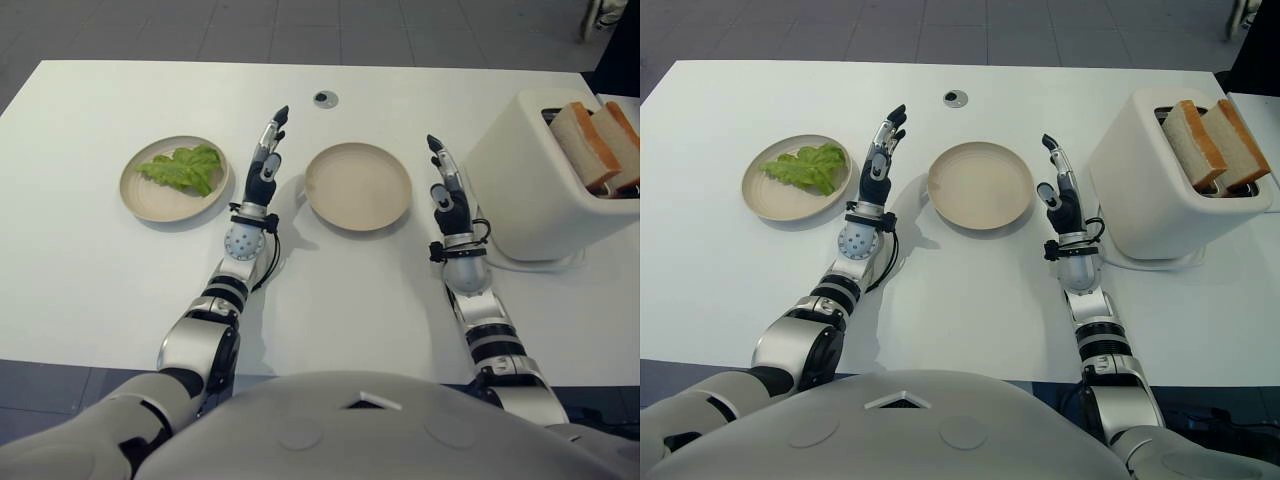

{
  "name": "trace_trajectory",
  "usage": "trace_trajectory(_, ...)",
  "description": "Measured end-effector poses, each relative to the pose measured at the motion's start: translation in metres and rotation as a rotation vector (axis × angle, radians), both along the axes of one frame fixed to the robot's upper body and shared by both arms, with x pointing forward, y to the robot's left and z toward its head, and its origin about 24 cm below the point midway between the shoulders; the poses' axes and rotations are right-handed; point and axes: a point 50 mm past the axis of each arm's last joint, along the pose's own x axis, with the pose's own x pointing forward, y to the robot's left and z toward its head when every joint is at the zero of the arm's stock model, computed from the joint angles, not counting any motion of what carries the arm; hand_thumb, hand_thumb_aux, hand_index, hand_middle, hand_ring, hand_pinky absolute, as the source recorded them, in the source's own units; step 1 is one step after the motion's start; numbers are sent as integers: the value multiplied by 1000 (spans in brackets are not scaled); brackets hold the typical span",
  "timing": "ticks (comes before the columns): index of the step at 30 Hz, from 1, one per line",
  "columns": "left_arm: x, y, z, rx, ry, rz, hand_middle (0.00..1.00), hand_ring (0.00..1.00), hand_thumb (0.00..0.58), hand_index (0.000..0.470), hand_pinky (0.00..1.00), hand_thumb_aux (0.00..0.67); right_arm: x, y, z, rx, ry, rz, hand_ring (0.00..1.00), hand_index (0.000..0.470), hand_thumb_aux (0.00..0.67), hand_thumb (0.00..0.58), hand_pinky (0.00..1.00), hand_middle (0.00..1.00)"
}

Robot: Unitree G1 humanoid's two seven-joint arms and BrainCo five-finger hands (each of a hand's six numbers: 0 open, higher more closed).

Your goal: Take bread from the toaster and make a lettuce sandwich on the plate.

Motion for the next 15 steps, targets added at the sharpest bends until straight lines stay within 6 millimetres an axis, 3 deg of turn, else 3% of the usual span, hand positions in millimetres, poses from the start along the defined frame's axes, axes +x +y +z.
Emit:
trace_trajectory(8, 2, 8, -2, -54, 34, 1, 0, 0, 0, 0, 0, 0, 3, -1, 2, 220, 39, 34, 0, 0, 0, 0, 0, 0)
trace_trajectory(15, 2, 9, -3, -62, 44, -27, 0, 0, 0, 0, 0, 0, 3, -2, 6, 238, 33, 53, 0, 0, 0, 0, 0, 0)
